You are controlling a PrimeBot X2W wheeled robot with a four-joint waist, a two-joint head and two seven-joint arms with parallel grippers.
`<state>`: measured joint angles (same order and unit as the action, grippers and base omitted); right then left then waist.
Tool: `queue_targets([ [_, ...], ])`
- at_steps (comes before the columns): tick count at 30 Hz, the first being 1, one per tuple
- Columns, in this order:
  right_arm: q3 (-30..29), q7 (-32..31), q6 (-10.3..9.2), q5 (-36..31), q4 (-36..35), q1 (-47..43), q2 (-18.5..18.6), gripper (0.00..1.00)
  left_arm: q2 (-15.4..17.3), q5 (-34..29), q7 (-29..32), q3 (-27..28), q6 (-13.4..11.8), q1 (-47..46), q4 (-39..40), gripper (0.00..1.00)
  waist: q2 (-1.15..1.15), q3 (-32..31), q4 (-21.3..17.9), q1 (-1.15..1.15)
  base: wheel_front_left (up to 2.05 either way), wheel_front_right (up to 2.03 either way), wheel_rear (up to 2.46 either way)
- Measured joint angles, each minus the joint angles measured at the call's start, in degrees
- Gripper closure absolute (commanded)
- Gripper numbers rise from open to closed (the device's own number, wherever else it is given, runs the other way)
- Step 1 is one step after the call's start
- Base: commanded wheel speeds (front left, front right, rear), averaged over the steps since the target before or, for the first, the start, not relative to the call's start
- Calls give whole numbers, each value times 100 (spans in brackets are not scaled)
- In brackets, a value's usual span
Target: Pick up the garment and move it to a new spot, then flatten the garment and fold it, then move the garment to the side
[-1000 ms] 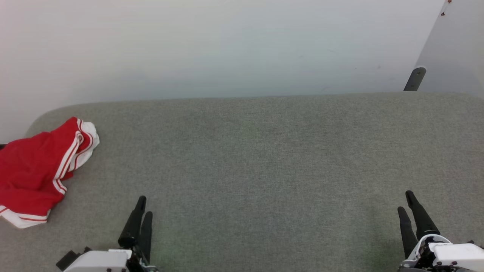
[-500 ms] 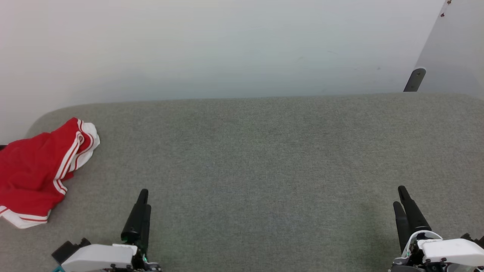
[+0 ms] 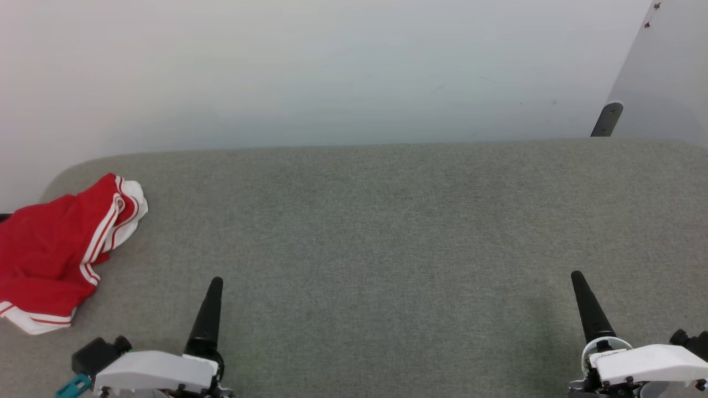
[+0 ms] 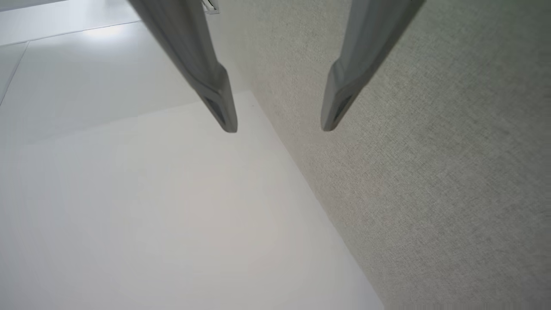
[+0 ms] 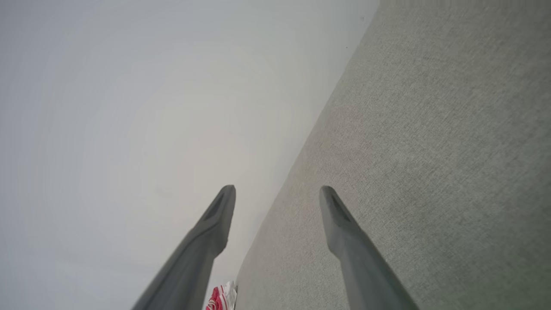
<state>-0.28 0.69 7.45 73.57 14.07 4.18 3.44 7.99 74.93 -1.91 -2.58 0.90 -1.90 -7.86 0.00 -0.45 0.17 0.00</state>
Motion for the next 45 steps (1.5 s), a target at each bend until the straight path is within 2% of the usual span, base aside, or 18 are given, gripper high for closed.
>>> queue_targets([
  [16, -8, 56, 0, -2101, -185, 11, -20, 0, 386, -1869, -324, -455, -441, 19, 14, 0, 0, -61, 10, 0, 0, 0, 0],
  [27, -89, 86, 0, -3150, -220, -4, -41, 0, 422, -2707, -504, -452, -452, 144, 175, 0, 0, -123, 9, 0, 0, 0, 0],
  [45, -122, 186, 1, -4299, -300, -5, -53, 0, 449, -3905, -778, -389, -434, 313, 400, 0, 0, -197, 20, 0, 0, 0, 0],
])
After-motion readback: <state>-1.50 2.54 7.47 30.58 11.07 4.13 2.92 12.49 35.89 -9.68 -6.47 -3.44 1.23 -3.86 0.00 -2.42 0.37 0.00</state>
